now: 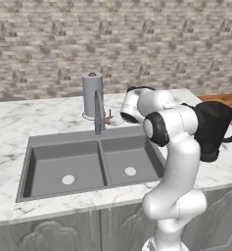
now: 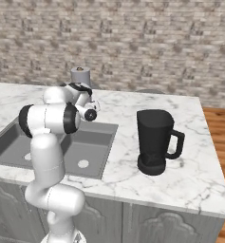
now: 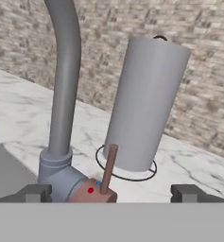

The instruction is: Turn on the sink faucet and place the jug under the water for a few seconds to fill it up.

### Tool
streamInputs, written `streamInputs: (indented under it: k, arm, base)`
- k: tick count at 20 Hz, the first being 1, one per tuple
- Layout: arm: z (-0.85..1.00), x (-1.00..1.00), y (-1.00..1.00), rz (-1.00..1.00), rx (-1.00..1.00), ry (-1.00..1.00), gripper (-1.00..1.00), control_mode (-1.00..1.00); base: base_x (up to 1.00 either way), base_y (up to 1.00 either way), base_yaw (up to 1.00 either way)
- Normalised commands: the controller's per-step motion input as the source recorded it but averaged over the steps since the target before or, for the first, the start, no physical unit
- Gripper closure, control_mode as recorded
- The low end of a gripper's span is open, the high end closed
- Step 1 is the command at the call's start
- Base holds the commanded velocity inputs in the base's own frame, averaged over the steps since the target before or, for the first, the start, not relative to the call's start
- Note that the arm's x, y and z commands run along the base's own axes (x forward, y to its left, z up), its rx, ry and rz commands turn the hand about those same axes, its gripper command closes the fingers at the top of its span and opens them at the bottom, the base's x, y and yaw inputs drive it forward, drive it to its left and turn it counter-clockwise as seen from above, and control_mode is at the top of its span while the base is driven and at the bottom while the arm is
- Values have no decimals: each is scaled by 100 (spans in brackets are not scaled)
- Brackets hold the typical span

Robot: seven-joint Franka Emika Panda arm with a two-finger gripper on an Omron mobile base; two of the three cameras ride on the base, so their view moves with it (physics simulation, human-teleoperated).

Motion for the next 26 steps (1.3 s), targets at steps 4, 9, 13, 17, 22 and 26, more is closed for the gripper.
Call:
streamInputs:
  k: [4, 9, 13, 17, 22, 26]
  arm:
    - [-12, 33, 4, 2, 0, -1, -100, -100]
    - [-16, 38, 3, 2, 1, -1, -100, -100]
    - [-12, 34, 3, 2, 0, 0, -100, -100]
    - [0, 28, 10, 1, 0, 0, -100, -100]
    - [0, 30, 13, 1, 0, -1, -100, -100]
    - [-2, 34, 3, 2, 2, 0, -100, -100]
  base:
    - [0, 0, 0]
    - [0, 0, 0]
    - [0, 0, 0]
    - [0, 0, 0]
    - [0, 0, 0]
    - [0, 0, 0]
